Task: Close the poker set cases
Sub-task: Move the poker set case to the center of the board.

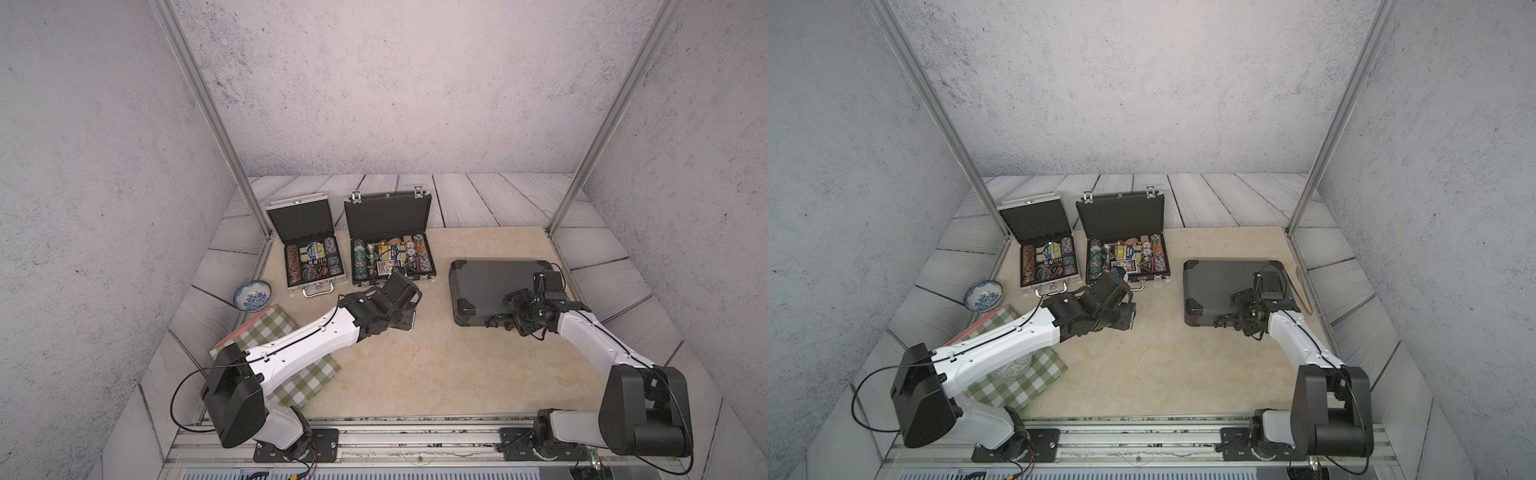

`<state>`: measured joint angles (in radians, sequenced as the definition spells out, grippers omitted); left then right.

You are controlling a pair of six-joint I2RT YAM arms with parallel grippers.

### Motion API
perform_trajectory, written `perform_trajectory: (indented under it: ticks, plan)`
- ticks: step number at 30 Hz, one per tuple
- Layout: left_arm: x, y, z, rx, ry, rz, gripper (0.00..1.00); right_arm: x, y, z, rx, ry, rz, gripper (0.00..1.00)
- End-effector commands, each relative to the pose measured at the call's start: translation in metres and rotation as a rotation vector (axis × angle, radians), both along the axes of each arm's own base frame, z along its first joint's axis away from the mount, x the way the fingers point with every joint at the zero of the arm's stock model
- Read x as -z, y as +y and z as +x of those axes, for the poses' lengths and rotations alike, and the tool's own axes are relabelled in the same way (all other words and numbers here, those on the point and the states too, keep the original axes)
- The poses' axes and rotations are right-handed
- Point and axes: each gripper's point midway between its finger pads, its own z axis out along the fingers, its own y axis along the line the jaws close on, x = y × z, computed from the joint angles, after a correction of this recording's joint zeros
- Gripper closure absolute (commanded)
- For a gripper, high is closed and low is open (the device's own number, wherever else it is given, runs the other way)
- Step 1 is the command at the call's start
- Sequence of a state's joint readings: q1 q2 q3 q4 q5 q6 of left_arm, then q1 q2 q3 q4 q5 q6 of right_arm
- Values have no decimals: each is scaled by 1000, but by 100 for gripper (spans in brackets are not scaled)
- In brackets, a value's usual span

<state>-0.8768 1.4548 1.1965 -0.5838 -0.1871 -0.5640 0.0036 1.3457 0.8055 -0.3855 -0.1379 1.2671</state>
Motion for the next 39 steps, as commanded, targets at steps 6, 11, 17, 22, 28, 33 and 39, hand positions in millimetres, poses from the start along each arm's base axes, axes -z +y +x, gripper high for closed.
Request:
perform_trajectory:
  ticks: [6,11,17,22,28,33,39]
  plan:
    - [-8,18,7,-37,8,45,35,26,0,41,88,-11,-1,24]
    - [-9,27,17,-66,14,51,35,44,3,58,85,11,15,27]
    - [-7,28,29,-73,25,63,35,63,7,71,71,31,33,30]
    - [-1,28,34,-77,42,64,35,71,5,72,85,36,37,31]
    - [0,35,35,-90,47,66,35,67,-4,75,104,23,24,31]
    - [2,44,36,-106,47,59,35,64,-7,85,89,30,11,32]
    - [5,52,38,-116,57,47,35,66,-10,99,126,16,15,33]
